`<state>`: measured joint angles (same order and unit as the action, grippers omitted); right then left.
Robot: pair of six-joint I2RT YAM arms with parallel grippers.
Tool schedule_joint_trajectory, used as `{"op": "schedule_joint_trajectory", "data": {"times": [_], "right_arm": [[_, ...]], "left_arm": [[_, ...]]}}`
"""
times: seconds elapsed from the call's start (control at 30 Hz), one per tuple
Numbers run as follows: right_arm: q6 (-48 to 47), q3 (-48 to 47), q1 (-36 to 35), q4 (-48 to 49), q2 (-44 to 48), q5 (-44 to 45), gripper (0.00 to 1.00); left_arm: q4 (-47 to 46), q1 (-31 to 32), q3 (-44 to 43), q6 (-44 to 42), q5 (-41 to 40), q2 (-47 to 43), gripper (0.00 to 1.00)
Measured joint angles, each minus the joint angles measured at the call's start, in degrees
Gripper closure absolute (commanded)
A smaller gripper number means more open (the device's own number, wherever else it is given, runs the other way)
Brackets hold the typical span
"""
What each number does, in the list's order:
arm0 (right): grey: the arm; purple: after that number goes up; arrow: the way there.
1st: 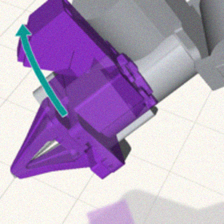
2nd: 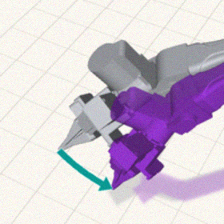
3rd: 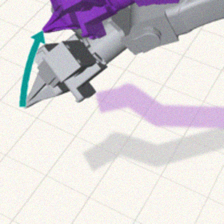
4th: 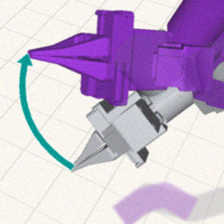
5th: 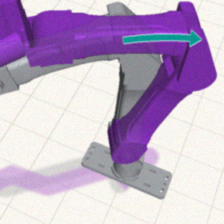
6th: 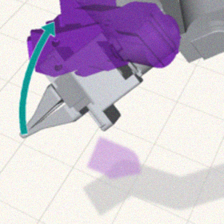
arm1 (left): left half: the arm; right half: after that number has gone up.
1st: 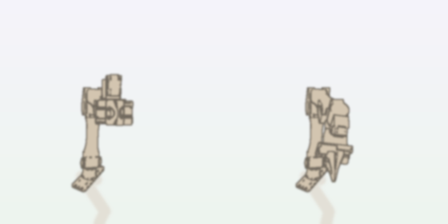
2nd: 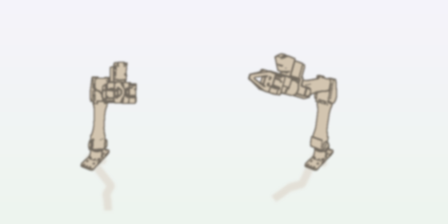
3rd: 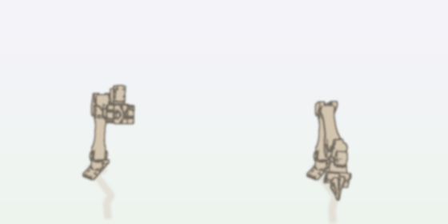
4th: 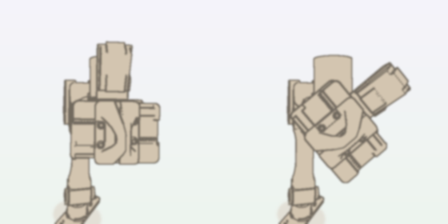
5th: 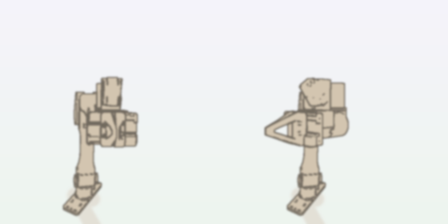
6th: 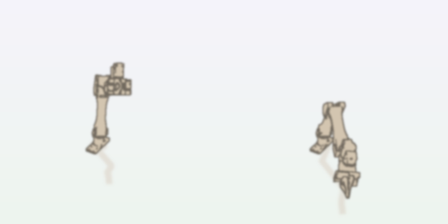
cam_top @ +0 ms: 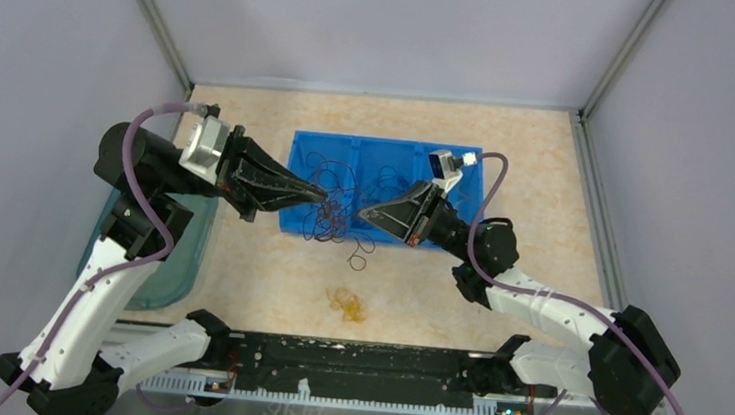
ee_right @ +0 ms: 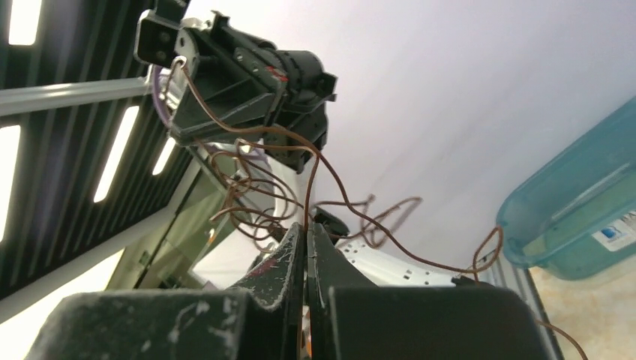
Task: Untangle the cables
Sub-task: Untie the cable.
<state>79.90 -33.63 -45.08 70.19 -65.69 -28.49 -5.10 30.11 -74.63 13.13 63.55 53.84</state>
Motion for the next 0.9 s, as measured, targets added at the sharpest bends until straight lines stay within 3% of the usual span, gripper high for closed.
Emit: {"op": "schedule_joint_trajectory", "data": {"times": [0.17, 0.33, 0.73, 0.9], "right_arm": [[-3.5, 3.4, 0.1, -6.6, 4.2, 2.7, 1.00], [-8.2, 7.1, 0.3, -13.8, 10.1, 5.4, 1.00], [-17.5, 18.9, 1.4, -36.2, 27.6, 14.1, 1.00], [-19.8, 20.2, 1.5, -45.9, 33.1, 18.5, 1.00]], "left_arm": [[0.9, 0.0, 0.0, -2.3, -1.0, -0.5, 1.00], [1.9, 0.0, -0.1, -7.2, -7.0, -1.3, 1.00], [3.0, 0.0, -1.7, -22.7, -35.7, -1.5, 1.00], [2.6, 0.0, -3.4, -26.6, -42.6, -0.4, 1.00]]}}
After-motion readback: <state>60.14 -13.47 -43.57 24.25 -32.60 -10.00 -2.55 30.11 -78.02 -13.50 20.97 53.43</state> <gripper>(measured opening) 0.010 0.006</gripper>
